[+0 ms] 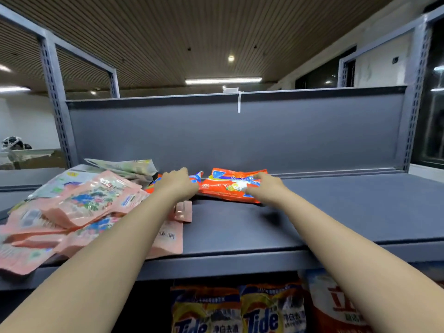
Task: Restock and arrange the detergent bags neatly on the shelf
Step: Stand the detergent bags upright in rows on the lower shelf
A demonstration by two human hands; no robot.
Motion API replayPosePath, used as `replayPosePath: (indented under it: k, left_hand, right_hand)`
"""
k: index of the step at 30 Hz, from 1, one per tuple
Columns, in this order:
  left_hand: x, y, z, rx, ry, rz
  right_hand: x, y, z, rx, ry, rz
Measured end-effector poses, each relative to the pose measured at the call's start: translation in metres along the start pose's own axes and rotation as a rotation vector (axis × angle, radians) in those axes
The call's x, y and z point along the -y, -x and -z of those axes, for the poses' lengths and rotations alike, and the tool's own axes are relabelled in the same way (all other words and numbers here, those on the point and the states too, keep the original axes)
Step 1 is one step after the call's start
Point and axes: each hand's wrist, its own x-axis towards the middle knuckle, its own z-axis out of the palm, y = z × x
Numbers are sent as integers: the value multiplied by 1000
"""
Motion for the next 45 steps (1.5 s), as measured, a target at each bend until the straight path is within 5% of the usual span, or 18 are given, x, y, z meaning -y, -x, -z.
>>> replayPosePath:
  k: [3,8,14,19,22,24,29,37,41,45]
  left_hand:
    - [4,-16,-11,54,-63,29]
    - [18,-38,-35,138,-61,37]
    - [13,-37,-37,35,-48,-45]
    - [-20,-20,-25,-62,6,-288]
    - [-24,-14,-15,167,305,-405]
    - [-22,-14,-6,318,541,-337]
    - [-12,-31,-15,265,307,101]
    - [11,-52,-35,196,664,408]
    - [13,-60,-41,167,868,462]
    - [6,-54,-39,-181,976,277]
  right_hand:
    - [-1,-12,-13,137,143,35]
    - [0,-22,-29,62,303,43]
    - [2,-17,-23,27,301,29]
    - [-5,1,2,-47,297,-114]
    - [-17,4,19,-141,192,-280]
    - [-25,0,26,-230,16,-378]
    - [-35,-3,18,-292,-151,-449]
    - [-42,-3,30,-315,-791,-540]
    - [-40,6,30,-444,-1026,-469]
    - [-33,10,18,-621,-966,-231]
